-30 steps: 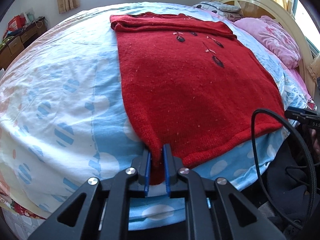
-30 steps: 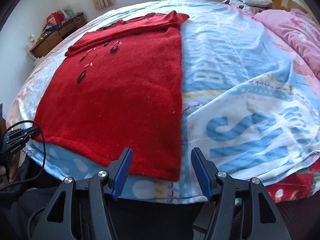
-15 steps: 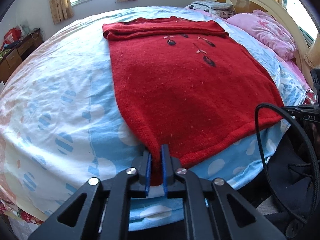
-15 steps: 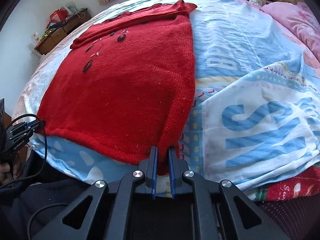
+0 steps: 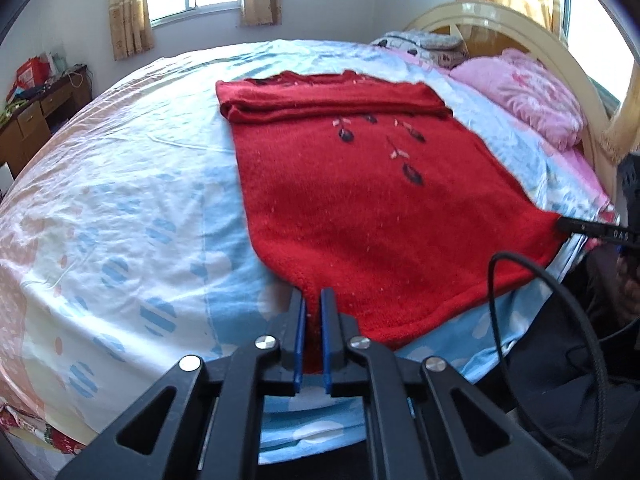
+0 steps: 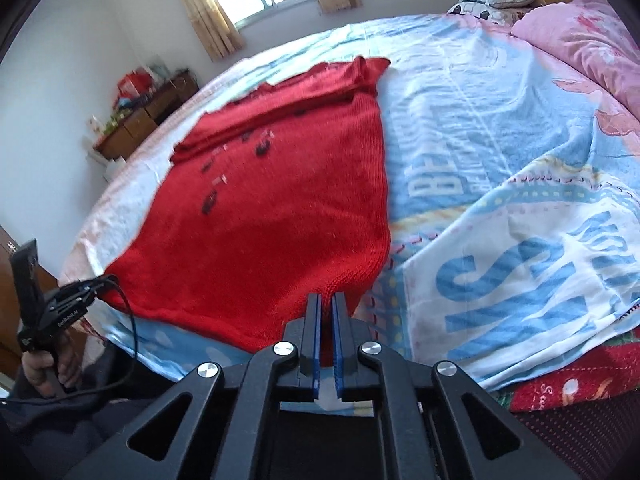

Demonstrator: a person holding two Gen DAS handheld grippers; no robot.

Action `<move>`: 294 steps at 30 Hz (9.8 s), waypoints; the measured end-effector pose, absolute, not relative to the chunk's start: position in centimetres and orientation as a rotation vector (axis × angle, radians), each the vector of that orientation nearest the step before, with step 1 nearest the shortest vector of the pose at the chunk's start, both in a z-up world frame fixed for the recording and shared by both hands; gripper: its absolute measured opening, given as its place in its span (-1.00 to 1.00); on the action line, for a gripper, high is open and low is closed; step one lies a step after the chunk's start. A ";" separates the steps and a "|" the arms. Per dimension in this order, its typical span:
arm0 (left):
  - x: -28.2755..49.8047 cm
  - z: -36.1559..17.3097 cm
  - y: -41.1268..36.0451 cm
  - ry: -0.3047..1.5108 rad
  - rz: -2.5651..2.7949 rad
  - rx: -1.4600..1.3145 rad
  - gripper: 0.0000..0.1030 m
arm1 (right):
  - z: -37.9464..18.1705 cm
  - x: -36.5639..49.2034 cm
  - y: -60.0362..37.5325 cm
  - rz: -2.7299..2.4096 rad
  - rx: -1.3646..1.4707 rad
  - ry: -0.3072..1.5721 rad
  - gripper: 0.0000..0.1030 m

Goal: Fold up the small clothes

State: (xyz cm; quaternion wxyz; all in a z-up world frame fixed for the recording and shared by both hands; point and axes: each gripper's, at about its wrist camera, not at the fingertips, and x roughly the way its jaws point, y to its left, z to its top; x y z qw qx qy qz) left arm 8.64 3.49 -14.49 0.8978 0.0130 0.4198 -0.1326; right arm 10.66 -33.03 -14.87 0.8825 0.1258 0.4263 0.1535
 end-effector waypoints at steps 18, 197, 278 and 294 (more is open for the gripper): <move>10.0 -11.7 5.7 0.833 -0.334 -0.106 -0.92 | -11.0 9.7 -34.9 0.324 0.359 0.722 -0.94; 31.6 -17.1 8.2 0.845 -0.031 -0.169 0.70 | -15.8 35.3 -24.1 0.154 -0.047 0.831 -0.22; 41.7 -17.0 12.7 0.882 -0.485 -0.434 0.91 | -17.9 28.6 2.7 0.384 -0.799 0.390 -0.56; 43.0 -17.1 13.2 0.926 -0.484 -0.565 -0.72 | -15.5 28.4 1.7 0.420 -0.713 0.445 -0.87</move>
